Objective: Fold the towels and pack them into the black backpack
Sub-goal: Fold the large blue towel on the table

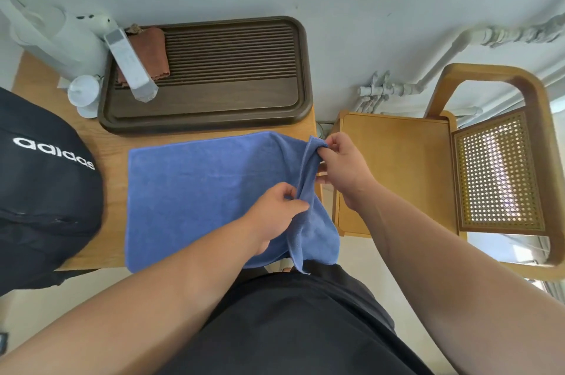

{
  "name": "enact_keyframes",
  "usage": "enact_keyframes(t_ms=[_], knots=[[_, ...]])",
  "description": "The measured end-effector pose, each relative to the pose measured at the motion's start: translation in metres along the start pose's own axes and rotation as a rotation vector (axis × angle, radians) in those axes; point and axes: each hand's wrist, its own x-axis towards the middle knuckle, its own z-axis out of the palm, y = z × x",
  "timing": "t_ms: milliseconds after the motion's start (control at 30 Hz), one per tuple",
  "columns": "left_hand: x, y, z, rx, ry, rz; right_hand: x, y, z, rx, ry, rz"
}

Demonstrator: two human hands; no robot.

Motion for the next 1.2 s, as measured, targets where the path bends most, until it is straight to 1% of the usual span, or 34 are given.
enact_keyframes(t_ms=[67,167,300,333,433,533,633,733,800,867,933,967,1033,1100,1167,1200], knots=[[-0.005,-0.004,-0.004,-0.01,-0.065,-0.016,0.004,-0.009,0.007,-0.025,0.02,-0.037],[-0.015,-0.014,-0.018,-0.025,-0.141,-0.05,0.007,-0.023,0.021,-0.131,0.044,-0.141],[-0.027,-0.033,-0.042,-0.206,-0.088,-0.088,0.005,-0.037,0.044,-0.261,0.026,-0.235],[-0.031,-0.037,-0.048,-0.218,-0.084,-0.083,0.005,-0.04,0.051,-0.277,0.014,-0.243],[-0.043,-0.05,-0.063,-0.112,-0.078,-0.059,0.006,-0.05,0.072,-0.347,-0.013,-0.234],[-0.051,-0.065,-0.076,-0.073,-0.05,-0.08,0.006,-0.057,0.092,-0.472,-0.028,-0.242],[-0.061,-0.077,-0.092,-0.11,-0.029,-0.106,0.004,-0.06,0.117,-0.604,-0.039,-0.236],[-0.07,-0.087,-0.112,-0.188,-0.003,-0.107,0.007,-0.066,0.147,-0.679,-0.039,-0.241],[-0.072,-0.095,-0.125,-0.228,0.055,-0.101,0.012,-0.07,0.169,-0.749,-0.031,-0.252],[-0.07,-0.107,-0.14,-0.235,0.167,-0.118,0.017,-0.07,0.191,-0.8,-0.027,-0.265],[-0.063,-0.12,-0.154,-0.187,0.287,-0.156,0.023,-0.065,0.21,-0.833,-0.047,-0.282],[-0.059,-0.127,-0.159,-0.161,0.325,-0.172,0.026,-0.059,0.217,-0.85,-0.081,-0.298],[-0.05,-0.139,-0.166,-0.101,0.367,-0.193,0.028,-0.045,0.226,-0.936,-0.207,-0.31],[-0.043,-0.149,-0.171,-0.029,0.396,-0.213,0.027,-0.03,0.23,-1.051,-0.329,-0.272],[-0.04,-0.153,-0.173,0.032,0.416,-0.235,0.024,-0.015,0.225,-1.178,-0.387,-0.225],[-0.038,-0.155,-0.173,0.05,0.42,-0.239,0.021,-0.008,0.22,-1.228,-0.386,-0.22]])
